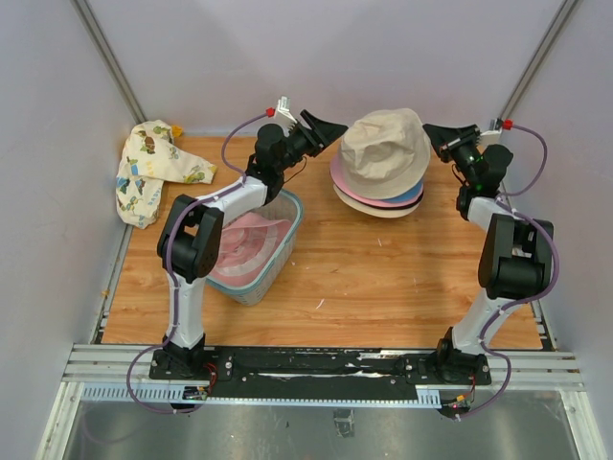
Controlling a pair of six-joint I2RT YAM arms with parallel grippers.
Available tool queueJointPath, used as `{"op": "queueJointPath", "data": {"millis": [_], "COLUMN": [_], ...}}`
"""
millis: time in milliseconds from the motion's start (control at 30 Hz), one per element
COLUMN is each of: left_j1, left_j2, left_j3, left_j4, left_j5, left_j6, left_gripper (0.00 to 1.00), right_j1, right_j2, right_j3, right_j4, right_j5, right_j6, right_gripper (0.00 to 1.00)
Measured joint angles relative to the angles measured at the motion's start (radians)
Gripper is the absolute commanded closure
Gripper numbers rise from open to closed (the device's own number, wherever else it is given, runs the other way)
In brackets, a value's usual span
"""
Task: Stack the hats
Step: Stack the hat on the hat.
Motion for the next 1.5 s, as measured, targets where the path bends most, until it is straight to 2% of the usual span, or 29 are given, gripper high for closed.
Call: {"op": "queueJointPath", "data": {"millis": [567, 1500], "left_j1": [0.0, 0.0], "left_j2": [0.0, 0.066], "left_j3": [-0.002, -0.002], "left_j4": [0.0, -0.024], "left_j5": [-0.014, 0.007], "left_j6": [0.001, 0.001], "left_gripper": [0.38, 0.38], "right_j1": [0.0, 0.032], "right_j2": [-0.013, -0.064], "right_j3": [-0.197, -0.242], "right_j4": [0.141, 0.061], "right_j5": [0.174, 0.309], "right_j6": [0.034, -0.014], "right_gripper": [0.99, 0.99]}}
